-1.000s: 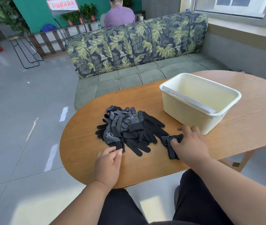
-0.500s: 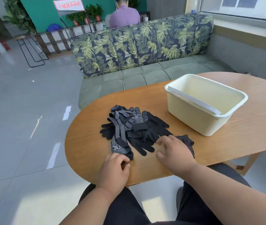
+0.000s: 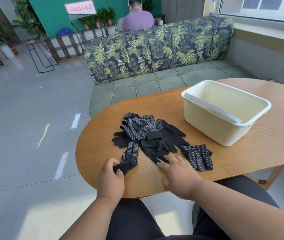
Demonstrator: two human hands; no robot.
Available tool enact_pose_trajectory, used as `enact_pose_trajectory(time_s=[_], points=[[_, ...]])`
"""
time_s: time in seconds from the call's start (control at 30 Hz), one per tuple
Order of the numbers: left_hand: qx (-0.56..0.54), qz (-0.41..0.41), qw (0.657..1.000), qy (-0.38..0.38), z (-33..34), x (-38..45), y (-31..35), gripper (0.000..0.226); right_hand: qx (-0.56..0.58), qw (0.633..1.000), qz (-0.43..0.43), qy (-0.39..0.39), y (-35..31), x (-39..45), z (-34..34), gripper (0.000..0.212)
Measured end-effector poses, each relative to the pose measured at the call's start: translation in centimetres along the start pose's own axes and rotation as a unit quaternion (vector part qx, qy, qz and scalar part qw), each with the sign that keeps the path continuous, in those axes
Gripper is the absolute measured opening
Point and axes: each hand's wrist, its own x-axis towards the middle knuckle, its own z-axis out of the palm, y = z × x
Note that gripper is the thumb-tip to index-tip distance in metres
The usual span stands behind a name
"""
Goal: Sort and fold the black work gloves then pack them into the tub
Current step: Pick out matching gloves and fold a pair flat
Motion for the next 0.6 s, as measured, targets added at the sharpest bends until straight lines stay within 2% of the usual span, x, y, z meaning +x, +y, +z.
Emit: enact_pose_trajectory(time_s=[0.13, 0.27, 0.4, 0.53, 0.6], points=[[0.025, -0.011, 0.999, 0.026, 0.4, 0.2, 0.1, 0.021, -0.022, 0.999, -0.017, -0.021, -0.2, 0.1, -0.1, 0.061], [0.044, 0.01, 0.999, 0.031, 0.7, 0.6, 0.4, 0.023, -0.021, 0.999, -0.025, -0.019, 0.0, 0.3, -0.1, 0.06], [0.072, 0.029, 0.997, 0.001, 0.9, 1.5, 0.7, 0.034, -0.007, 1.0, -0.025, -0.017, 0.2, 0.4, 0.0, 0.06], [0.103, 0.054, 0.992, -0.047, 0.7, 1.8, 1.3, 0.029, 0.014, 1.0, -0.022, -0.014, 0.3, 0.7, 0.0, 0.059], [0.098, 0.053, 0.991, -0.07, 0.4, 1.9, 1.7, 0.036, 0.031, 0.999, -0.019, -0.01, 0.5, 0.8, 0.1, 0.06]])
